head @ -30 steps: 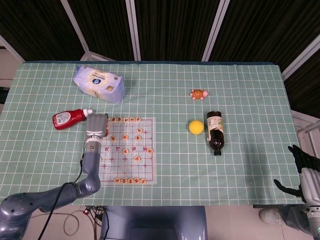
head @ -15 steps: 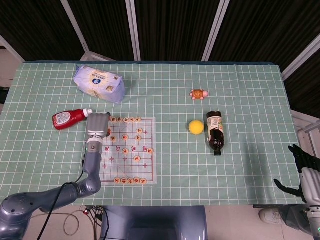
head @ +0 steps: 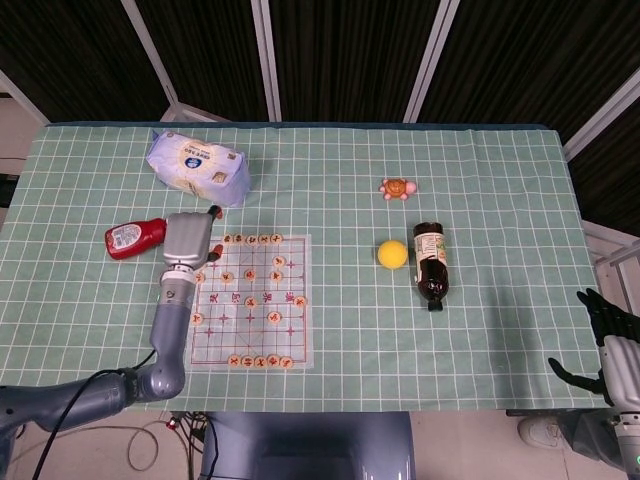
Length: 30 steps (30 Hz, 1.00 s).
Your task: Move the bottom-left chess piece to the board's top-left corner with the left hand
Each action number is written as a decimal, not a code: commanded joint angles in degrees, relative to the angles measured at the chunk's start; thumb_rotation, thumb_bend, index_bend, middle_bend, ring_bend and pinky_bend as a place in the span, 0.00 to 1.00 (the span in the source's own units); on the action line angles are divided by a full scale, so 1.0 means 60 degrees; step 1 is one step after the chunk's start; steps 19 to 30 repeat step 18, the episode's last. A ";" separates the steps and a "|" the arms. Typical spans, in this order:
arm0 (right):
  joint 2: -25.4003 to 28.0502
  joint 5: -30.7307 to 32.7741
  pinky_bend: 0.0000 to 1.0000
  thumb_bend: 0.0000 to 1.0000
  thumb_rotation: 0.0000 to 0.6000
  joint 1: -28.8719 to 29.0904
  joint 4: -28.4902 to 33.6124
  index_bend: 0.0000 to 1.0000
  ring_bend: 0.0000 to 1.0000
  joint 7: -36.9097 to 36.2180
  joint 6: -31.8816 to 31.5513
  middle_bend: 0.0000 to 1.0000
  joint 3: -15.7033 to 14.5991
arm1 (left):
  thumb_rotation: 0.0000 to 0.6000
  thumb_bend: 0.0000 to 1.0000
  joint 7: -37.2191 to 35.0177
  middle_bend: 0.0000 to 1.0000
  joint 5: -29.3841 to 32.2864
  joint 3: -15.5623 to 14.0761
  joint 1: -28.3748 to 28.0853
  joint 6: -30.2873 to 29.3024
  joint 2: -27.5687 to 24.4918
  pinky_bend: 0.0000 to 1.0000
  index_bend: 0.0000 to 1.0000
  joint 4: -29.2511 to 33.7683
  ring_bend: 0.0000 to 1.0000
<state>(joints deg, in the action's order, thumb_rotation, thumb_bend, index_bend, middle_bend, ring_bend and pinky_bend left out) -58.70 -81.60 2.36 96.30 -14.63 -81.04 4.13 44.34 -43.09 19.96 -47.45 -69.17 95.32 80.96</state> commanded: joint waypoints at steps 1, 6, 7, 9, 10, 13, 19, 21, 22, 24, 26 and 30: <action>-0.0009 0.0007 0.00 0.25 1.00 0.0006 -0.0016 0.00 0.00 0.0042 0.0010 0.00 0.0000 | 1.00 0.20 -0.0685 0.36 -0.1463 -0.0670 0.0874 -0.1128 -0.0939 0.56 0.16 0.1326 0.38; -0.0025 -0.0112 0.00 0.25 1.00 -0.0006 -0.0055 0.00 0.00 0.0221 -0.0072 0.00 -0.0036 | 1.00 0.11 -0.1584 0.02 -0.2704 -0.1647 0.1997 -0.2083 -0.1698 0.23 0.00 0.2411 0.04; -0.0042 -0.0144 0.00 0.25 1.00 -0.0004 -0.0082 0.00 0.00 0.0292 -0.0105 0.00 -0.0036 | 1.00 0.10 -0.1740 0.00 -0.2996 -0.1921 0.2260 -0.2284 -0.1901 0.18 0.00 0.2615 0.02; -0.0080 -0.0181 0.00 0.25 1.00 -0.0005 -0.0119 0.00 0.00 0.0369 -0.0163 0.00 -0.0026 | 1.00 0.07 -0.2018 0.00 -0.3508 -0.2366 0.2689 -0.2632 -0.2213 0.12 0.00 0.2858 0.00; -0.0109 -0.0233 0.00 0.25 1.00 -0.0002 -0.0151 0.00 0.00 0.0441 -0.0222 0.00 -0.0018 | 1.00 0.07 -0.2238 0.00 -0.3849 -0.2701 0.3023 -0.2912 -0.2418 0.11 0.00 0.2975 0.00; -0.0185 -0.0349 0.00 0.25 1.00 -0.0013 -0.0234 0.00 0.00 0.0575 -0.0353 0.00 -0.0019 | 1.00 0.05 -0.2881 0.00 -0.4727 -0.3355 0.3716 -0.3492 -0.2783 0.07 0.00 0.2938 0.00; -0.0261 -0.0441 0.00 0.25 1.00 -0.0027 -0.0323 0.00 0.00 0.0718 -0.0466 0.00 -0.0029 | 1.00 0.05 -0.3510 0.00 -0.5522 -0.4034 0.4641 -0.4155 -0.3156 0.04 0.00 0.2608 0.00; -0.0261 -0.0441 0.00 0.25 1.00 -0.0027 -0.0323 0.00 0.00 0.0718 -0.0466 0.00 -0.0029 | 1.00 0.05 -0.3510 0.00 -0.5522 -0.4034 0.4641 -0.4155 -0.3156 0.04 0.00 0.2608 0.00; -0.0261 -0.0441 0.00 0.25 1.00 -0.0027 -0.0323 0.00 0.00 0.0718 -0.0466 0.00 -0.0029 | 1.00 0.05 -0.3510 0.00 -0.5522 -0.4034 0.4641 -0.4155 -0.3156 0.04 0.00 0.2608 0.00; -0.0261 -0.0441 0.00 0.25 1.00 -0.0027 -0.0323 0.00 0.00 0.0718 -0.0466 0.00 -0.0029 | 1.00 0.05 -0.3510 0.00 -0.5522 -0.4034 0.4641 -0.4155 -0.3156 0.04 0.00 0.2608 0.00; -0.0261 -0.0441 0.00 0.25 1.00 -0.0027 -0.0323 0.00 0.00 0.0718 -0.0466 0.00 -0.0029 | 1.00 0.05 -0.3510 0.00 -0.5522 -0.4034 0.4641 -0.4155 -0.3156 0.04 0.00 0.2608 0.00; -0.0261 -0.0441 0.00 0.25 1.00 -0.0027 -0.0323 0.00 0.00 0.0718 -0.0466 0.00 -0.0029 | 1.00 0.05 -0.3510 0.00 -0.5522 -0.4034 0.4641 -0.4155 -0.3156 0.04 0.00 0.2608 0.00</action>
